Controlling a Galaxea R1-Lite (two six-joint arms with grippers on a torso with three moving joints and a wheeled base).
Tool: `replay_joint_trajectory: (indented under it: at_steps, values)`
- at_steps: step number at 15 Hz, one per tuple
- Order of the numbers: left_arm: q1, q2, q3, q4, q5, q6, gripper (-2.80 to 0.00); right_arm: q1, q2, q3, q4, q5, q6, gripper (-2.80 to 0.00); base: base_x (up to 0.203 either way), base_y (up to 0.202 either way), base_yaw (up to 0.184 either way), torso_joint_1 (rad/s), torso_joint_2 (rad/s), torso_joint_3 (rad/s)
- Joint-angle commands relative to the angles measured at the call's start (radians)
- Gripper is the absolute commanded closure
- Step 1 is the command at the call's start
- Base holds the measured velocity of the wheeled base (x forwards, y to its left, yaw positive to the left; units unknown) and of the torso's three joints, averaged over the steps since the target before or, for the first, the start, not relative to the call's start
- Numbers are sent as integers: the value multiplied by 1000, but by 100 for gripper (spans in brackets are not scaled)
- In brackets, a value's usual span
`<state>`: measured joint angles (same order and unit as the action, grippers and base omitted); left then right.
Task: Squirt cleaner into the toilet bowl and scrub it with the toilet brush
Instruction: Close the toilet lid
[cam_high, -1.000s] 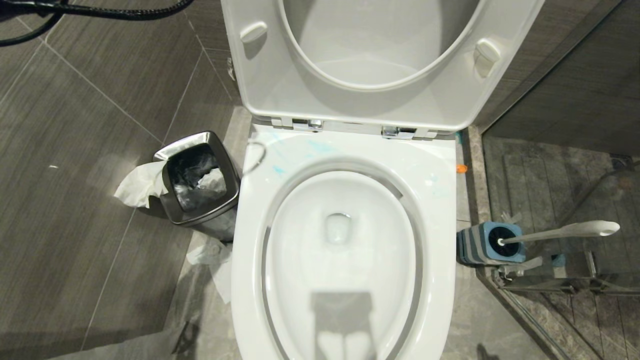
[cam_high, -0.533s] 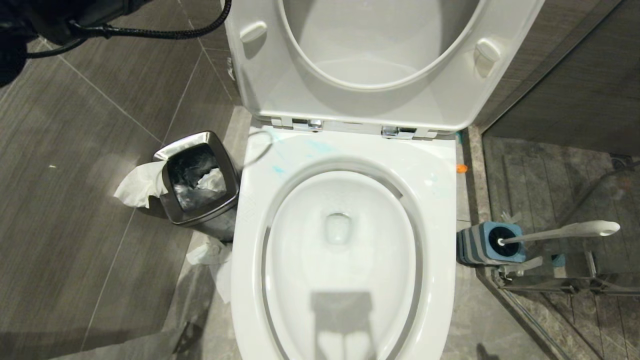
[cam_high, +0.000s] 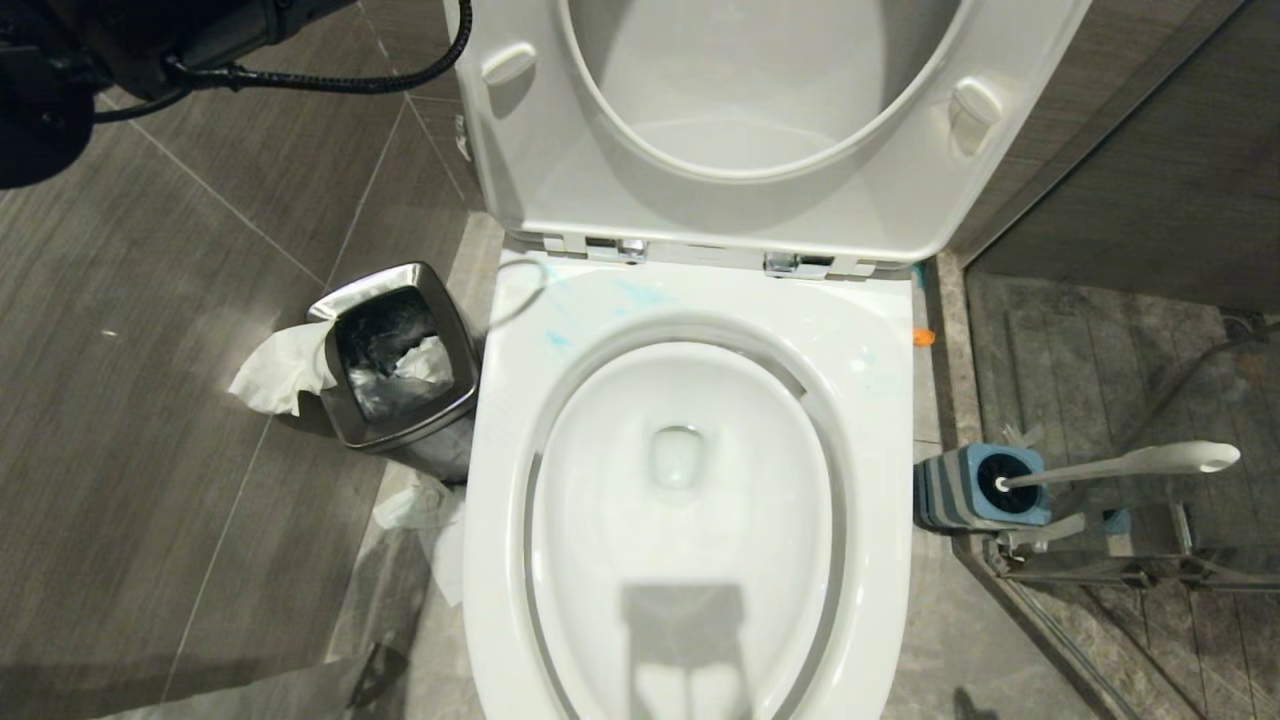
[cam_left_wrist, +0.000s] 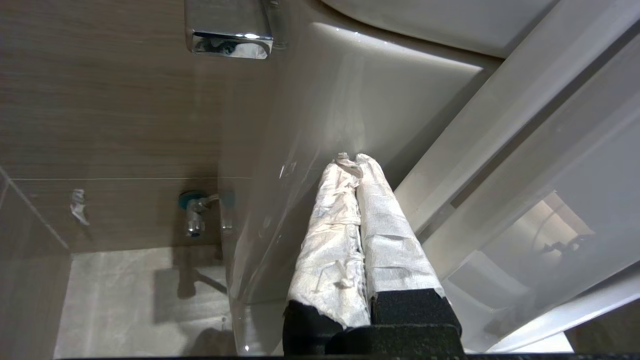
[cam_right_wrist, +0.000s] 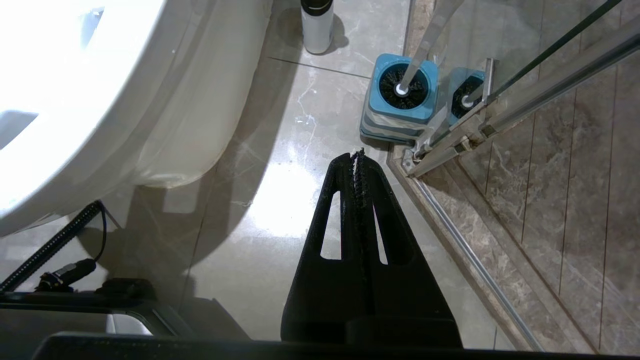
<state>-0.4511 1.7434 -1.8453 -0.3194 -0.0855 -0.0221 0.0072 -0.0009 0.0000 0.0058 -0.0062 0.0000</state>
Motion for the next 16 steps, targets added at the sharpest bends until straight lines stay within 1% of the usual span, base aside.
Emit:
replay_joint_trajectory:
  at_steps: [1,4,6,9,11,13,15,16]
  values:
    - [-2,2,0,3,-7,-16,0,0,1,0,0,0,0,0,0,0,0,0,0,0]
    - [-5,0,6,9,-24,-22,0,0,1,0,0,0,0,0,0,0,0,0,0,0]
    - [-10,-12,6,61,-26,-55,0,0,1,0,0,0,0,0,0,0,0,0,0,0]
    - [-15,-36,6,151,-30,-62,0,0,1,0,0,0,0,0,0,0,0,0,0,0]
    - [-15,-40,6,164,-75,-66,0,0,1,0,0,0,0,0,0,0,0,0,0,0]
    - [-18,-42,6,176,-82,-67,0,0,1,0,0,0,0,0,0,0,0,0,0,0]
    - [-34,-57,9,219,-84,-82,0,0,1,0,0,0,0,0,0,0,0,0,0,0]
    - [-36,-66,9,246,-100,-89,0,0,1,0,0,0,0,0,0,0,0,0,0,0]
